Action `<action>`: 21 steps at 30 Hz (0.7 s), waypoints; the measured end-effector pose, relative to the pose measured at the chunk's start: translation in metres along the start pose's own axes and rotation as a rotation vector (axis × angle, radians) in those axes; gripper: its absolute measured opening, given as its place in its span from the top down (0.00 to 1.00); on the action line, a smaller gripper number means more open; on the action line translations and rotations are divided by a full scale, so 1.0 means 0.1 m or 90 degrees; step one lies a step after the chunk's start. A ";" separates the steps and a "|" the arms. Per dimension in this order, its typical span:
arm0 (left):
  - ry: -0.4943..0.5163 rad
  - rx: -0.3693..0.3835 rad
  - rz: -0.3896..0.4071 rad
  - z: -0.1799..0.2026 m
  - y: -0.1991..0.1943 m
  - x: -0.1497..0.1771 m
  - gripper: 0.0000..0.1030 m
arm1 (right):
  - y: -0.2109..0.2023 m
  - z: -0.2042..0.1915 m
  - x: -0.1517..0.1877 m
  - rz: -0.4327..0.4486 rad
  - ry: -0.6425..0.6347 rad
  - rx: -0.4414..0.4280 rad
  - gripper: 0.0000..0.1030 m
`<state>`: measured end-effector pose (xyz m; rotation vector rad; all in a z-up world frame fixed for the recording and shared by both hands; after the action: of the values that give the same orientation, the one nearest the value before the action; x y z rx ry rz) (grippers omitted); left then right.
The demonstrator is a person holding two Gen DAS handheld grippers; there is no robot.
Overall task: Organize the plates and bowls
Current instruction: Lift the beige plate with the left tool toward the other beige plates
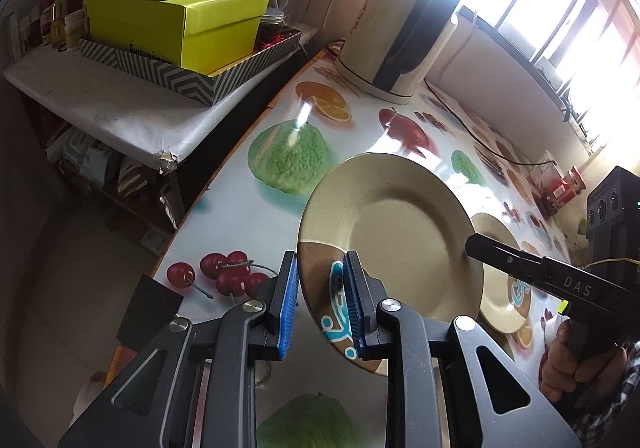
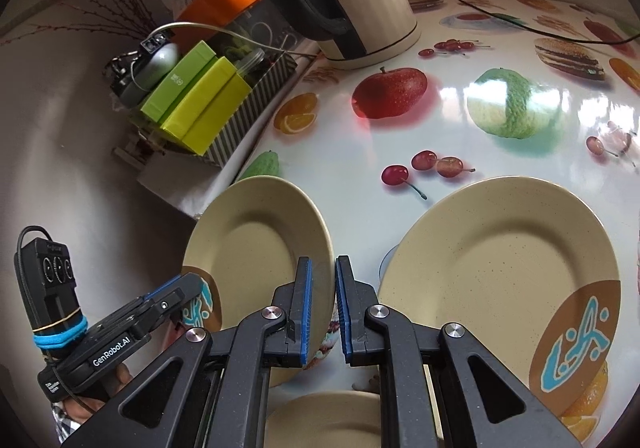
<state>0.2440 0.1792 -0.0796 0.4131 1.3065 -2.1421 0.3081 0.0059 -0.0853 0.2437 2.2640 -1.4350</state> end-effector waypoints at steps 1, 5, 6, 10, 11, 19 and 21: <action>0.003 0.002 0.000 0.03 -0.01 0.02 0.77 | -0.04 0.01 0.02 0.003 0.001 0.001 0.88; 0.012 0.009 -0.002 0.14 -0.05 0.09 0.77 | -0.21 0.06 0.08 0.016 0.010 0.003 0.88; 0.013 0.012 -0.003 0.16 -0.07 0.11 0.77 | -0.25 0.07 0.10 0.019 0.011 0.004 0.88; 0.025 0.020 -0.008 0.28 -0.11 0.21 0.77 | -0.41 0.13 0.21 0.029 0.016 0.013 0.88; 0.029 0.022 -0.009 0.31 -0.11 0.24 0.77 | -0.45 0.15 0.25 0.030 0.019 0.015 0.88; 0.043 0.040 -0.028 0.51 -0.12 0.49 0.77 | -0.69 0.34 0.53 0.042 0.045 0.030 0.88; 0.046 0.045 -0.034 0.56 -0.11 0.55 0.77 | -0.75 0.39 0.61 0.045 0.051 0.033 0.88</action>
<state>0.1967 0.1163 -0.0751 0.4941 1.2979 -2.2415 0.2364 -0.0671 -0.0667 0.3987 2.2598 -1.4725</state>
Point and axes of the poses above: each gripper's, at about its wrist camera, not at the fingertips, and y roughly the way its jaws point, z to its right, x to its underside, the point moved 7 cm from there along y, roughly the way its jaws point, and after that the axes turned 11 degrees about x, right-handed, at the moved point
